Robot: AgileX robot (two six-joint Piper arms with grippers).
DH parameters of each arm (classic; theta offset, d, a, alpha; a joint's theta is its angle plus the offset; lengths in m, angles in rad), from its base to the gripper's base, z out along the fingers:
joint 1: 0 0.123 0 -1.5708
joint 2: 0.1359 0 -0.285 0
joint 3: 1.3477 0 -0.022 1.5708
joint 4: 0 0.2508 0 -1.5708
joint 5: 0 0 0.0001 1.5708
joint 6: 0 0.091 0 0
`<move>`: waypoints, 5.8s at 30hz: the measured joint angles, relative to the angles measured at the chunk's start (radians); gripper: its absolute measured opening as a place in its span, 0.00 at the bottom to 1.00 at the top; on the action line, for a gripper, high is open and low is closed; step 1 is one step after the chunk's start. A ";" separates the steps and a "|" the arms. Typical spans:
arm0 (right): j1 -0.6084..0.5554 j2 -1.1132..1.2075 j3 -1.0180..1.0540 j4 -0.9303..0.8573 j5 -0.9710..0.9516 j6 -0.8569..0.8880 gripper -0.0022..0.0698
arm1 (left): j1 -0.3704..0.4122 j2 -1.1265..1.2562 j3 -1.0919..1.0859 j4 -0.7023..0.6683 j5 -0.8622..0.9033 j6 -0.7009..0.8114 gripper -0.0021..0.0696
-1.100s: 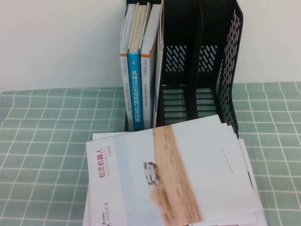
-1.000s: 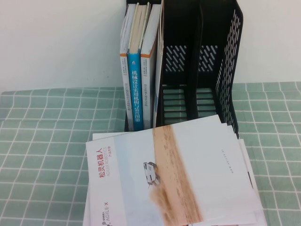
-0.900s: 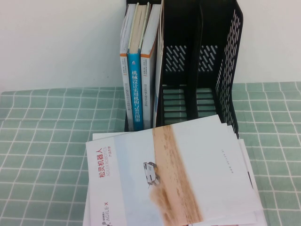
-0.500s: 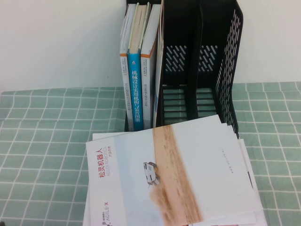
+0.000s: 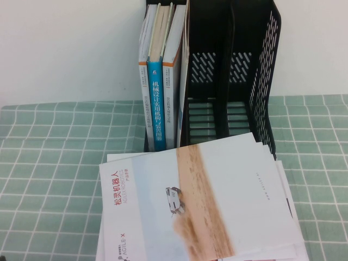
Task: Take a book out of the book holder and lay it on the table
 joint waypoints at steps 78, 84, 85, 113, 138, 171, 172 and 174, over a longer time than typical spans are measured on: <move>0.000 0.000 0.002 0.001 -0.129 0.009 0.03 | 0.000 0.000 0.006 -0.032 -0.087 -0.124 0.03; 0.000 0.000 0.002 0.079 -0.391 0.035 0.03 | 0.000 0.000 0.006 -0.081 -0.174 -0.131 0.03; 0.000 0.000 0.002 0.082 -0.447 0.035 0.03 | 0.000 0.000 0.006 -0.088 -0.197 -0.133 0.03; 0.000 0.255 -0.263 -0.047 -0.522 -0.160 0.03 | 0.000 0.528 -0.373 -0.027 -0.390 -0.189 0.03; 0.256 1.119 -0.519 -0.801 -0.976 0.588 0.03 | -0.389 1.427 -1.187 -0.070 0.064 -0.205 0.03; 0.619 1.831 -0.840 -0.234 -1.325 0.256 0.77 | -0.391 1.503 -1.239 -0.541 -0.023 0.028 0.03; 0.619 1.846 -0.860 -0.222 -1.327 0.263 0.77 | -0.391 1.503 -1.239 -0.549 -0.030 0.033 0.03; 0.619 1.875 -0.899 -0.195 -1.327 0.275 0.77 | -0.391 1.503 -1.239 -0.561 -0.044 0.038 0.03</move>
